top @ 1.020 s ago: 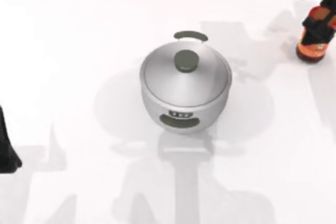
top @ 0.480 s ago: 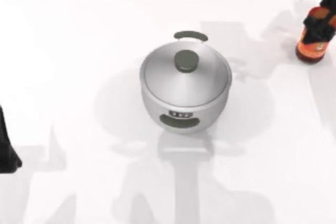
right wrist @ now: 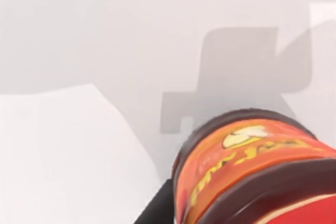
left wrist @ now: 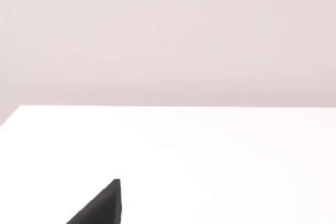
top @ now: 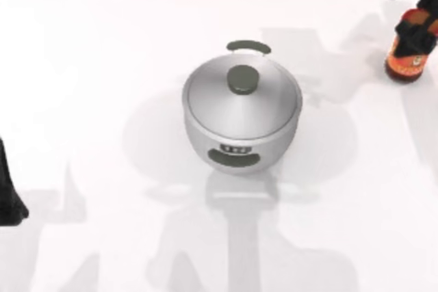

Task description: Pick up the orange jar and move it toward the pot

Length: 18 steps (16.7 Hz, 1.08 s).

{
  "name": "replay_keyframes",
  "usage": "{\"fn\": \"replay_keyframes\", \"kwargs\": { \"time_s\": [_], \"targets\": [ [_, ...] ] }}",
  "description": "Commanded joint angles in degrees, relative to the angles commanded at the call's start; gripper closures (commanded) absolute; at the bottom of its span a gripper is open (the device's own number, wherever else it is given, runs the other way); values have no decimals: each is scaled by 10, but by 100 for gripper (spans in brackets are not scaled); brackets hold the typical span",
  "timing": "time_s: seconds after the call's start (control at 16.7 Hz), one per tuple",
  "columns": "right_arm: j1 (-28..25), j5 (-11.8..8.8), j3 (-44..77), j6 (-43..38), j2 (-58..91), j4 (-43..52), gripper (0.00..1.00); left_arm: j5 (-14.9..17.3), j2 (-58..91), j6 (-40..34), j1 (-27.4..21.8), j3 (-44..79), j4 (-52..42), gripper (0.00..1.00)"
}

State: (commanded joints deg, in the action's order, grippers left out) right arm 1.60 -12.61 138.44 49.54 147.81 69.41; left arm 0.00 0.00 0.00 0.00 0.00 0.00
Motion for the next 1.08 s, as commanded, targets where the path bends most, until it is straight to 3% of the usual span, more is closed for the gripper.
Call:
{"fn": "replay_keyframes", "kwargs": {
  "time_s": [0.24,0.72,1.08],
  "targets": [
    [-1,-1,-42,-1,-42,2,100,0,0,0,0,0,0,0],
    [-5,-3,-261,2,-278,16,100,0,0,0,0,0,0,0],
    [-2,-4,-278,2,-296,18,100,0,0,0,0,0,0,0]
  ]
}}
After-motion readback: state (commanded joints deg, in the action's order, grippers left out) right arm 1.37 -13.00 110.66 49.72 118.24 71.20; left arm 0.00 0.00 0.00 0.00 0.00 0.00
